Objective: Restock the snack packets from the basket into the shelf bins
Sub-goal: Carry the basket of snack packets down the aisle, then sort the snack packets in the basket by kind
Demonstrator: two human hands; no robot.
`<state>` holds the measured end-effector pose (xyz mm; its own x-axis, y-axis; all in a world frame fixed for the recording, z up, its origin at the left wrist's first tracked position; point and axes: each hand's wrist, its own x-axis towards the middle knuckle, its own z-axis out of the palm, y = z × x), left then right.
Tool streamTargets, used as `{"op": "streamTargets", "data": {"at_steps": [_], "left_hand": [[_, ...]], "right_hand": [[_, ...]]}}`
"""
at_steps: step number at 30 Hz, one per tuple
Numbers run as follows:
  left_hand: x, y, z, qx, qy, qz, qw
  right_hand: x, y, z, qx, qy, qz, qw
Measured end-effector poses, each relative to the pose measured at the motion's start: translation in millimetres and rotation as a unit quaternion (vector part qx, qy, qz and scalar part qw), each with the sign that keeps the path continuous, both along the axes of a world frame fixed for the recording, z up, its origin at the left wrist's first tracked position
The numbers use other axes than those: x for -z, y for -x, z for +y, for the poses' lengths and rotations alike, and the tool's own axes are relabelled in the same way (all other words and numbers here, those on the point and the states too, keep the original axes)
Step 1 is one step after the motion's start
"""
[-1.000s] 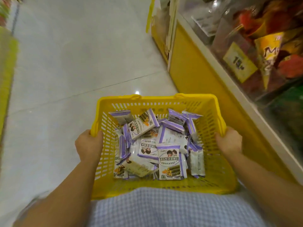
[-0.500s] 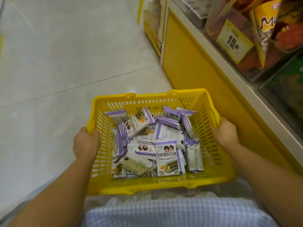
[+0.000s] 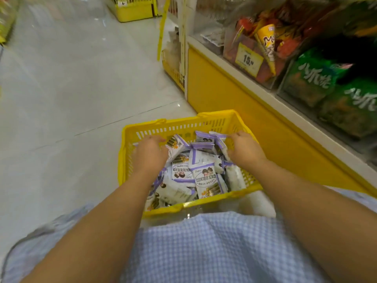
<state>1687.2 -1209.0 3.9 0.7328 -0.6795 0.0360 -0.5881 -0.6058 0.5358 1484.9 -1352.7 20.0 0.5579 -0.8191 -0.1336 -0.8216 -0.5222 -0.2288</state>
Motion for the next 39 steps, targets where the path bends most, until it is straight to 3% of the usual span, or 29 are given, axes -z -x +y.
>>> {"op": "streamTargets", "data": {"at_steps": [8, 15, 23, 27, 31, 36, 39], "left_hand": [[-10.8, 17.1, 43.6, 0.041, 0.026, 0.035, 0.998], [29.1, 10.1, 25.7, 0.14, -0.072, 0.095, 0.983], [84.7, -18.2, -8.8, 0.295, -0.285, 0.095, 0.907], [103.1, -19.6, -16.0, 0.326, -0.313, 0.111, 0.885], [107.4, -17.5, -13.2, 0.348, -0.324, 0.126, 0.87], [95.7, -18.2, -13.7, 0.336, -0.345, 0.134, 0.866], [81.8, -27.6, -13.7, 0.322, -0.338, 0.146, 0.872]], "right_hand": [[-30.3, 1.9, 52.2, -0.051, -0.003, -0.022, 0.998], [24.6, 2.5, 37.7, -0.045, -0.109, 0.016, 0.993], [104.5, -40.0, -17.3, -0.078, -0.199, 0.074, 0.974], [127.4, -48.8, -37.4, -0.12, -0.212, 0.112, 0.963], [140.9, -43.4, -41.7, -0.098, -0.208, 0.145, 0.962], [136.0, -38.4, -32.7, -0.098, -0.17, 0.121, 0.973], [135.3, -33.0, -25.8, -0.09, -0.193, 0.051, 0.976]]}}
